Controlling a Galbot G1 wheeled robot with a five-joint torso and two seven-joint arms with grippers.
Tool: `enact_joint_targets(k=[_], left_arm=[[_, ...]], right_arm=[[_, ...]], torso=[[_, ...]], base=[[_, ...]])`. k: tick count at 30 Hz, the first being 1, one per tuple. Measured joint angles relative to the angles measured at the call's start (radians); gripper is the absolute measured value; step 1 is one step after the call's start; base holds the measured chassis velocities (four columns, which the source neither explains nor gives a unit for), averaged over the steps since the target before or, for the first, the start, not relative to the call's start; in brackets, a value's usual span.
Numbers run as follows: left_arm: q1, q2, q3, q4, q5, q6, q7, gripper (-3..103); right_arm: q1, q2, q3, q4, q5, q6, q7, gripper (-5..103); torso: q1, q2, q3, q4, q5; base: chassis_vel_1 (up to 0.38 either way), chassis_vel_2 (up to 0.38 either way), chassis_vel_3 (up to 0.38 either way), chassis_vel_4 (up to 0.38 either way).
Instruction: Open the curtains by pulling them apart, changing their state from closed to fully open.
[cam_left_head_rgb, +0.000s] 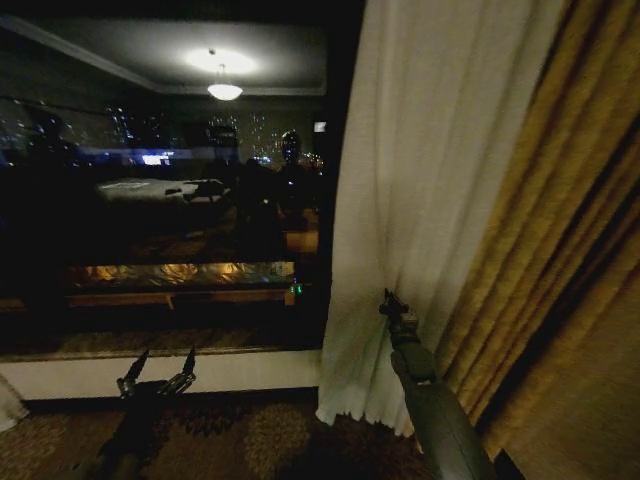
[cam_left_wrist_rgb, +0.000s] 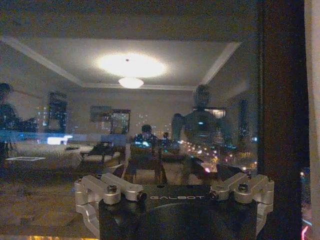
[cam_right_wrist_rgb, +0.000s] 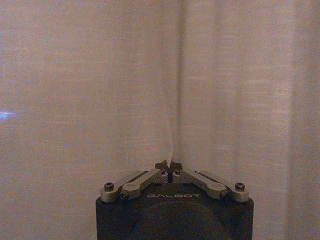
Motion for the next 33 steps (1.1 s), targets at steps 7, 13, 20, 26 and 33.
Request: enact_joint_targets(k=[7, 13, 20, 26, 33], left_arm=[[0.004, -0.003, 0.001, 0.006, 0.0, -0.011, 0.002, 100], [0.004, -0.004, 0.001, 0.006, 0.0, -0.011, 0.002, 100], [0.002, -0.005, 0.003, -0.008, 0.0, -0.011, 0.002, 100], [0.003, -0.006, 0.007, -0.013, 0.0, -0.01, 0.002, 100], [0.01, -0.006, 0.004, -0.014, -0.009, -0.012, 0.002, 100]], right_arm=[[0.0, 0.0, -0.01, -0.001, -0.008, 0.003, -0.001, 0], [0.021, -0.003, -0.003, -0.023, -0.003, -0.003, -0.015, 0], [0.076, -0.032, 0.114, -0.09, 0.021, -0.05, 0.0, 0], [0.093, -0.062, 0.187, -0.131, 0.024, -0.068, 0.047, 0], [0.113, -0.082, 0.239, -0.193, 0.019, -0.068, 0.159, 0]], torso=[[0.0, 0.0, 0.0, 0.0006, -0.0018], [0.0, 0.0, 0.0, 0.0007, -0.001], [0.0, 0.0, 0.0, 0.0, -0.0003], [0.0, 0.0, 0.0, 0.0003, -0.0009], [0.0, 0.0, 0.0, 0.0002, -0.0006]], base=[[-0.023, -0.023, 0.033, 0.012], [0.015, 0.017, -0.02, -0.015], [0.0, 0.0, 0.0, 0.0], [0.0, 0.0, 0.0, 0.0], [0.0, 0.0, 0.0, 0.0]])
